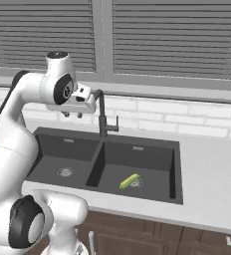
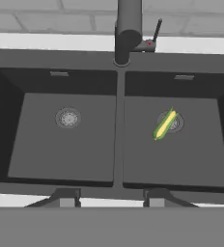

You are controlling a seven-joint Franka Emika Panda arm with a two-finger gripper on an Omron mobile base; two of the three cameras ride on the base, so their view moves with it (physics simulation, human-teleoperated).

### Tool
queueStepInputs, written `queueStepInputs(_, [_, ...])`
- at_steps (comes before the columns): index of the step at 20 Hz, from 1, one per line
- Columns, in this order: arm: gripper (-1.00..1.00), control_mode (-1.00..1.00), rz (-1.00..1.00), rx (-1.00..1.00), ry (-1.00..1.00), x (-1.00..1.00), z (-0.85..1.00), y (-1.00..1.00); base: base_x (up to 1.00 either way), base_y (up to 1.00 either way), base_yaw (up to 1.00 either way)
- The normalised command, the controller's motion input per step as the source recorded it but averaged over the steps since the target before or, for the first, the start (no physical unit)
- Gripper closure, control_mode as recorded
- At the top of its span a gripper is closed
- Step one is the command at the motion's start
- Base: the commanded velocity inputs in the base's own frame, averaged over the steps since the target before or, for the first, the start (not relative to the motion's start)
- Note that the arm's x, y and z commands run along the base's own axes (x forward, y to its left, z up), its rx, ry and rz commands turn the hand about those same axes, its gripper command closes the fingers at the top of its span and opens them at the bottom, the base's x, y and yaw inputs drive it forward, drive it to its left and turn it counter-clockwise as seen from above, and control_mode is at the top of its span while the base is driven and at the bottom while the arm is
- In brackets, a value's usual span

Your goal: Pick the corn from the sink and place it in the bowl. Then pick the bowl and place it in the microwave. Then close the microwave door and press the start button.

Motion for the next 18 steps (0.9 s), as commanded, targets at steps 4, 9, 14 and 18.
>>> queueStepInputs(4, [-1.00, -1.00, 0.00, 0.00, 0.02, -0.25, -0.02, 0.00, 0.00, 0.00, 0.00])
queueStepInputs(9, [-1.00, -1.00, -0.01, 0.00, 0.02, -0.81, -0.12, -0.16, 0.00, 0.00, 0.00])
queueStepInputs(14, [-1.00, -1.00, -0.06, 0.00, 0.00, -0.78, -0.19, -0.39, 0.00, 0.00, 0.00])
queueStepInputs(18, [-1.00, -1.00, -0.04, 0.00, 0.04, -0.10, -0.29, -0.61, 0.00, 0.00, 0.00])
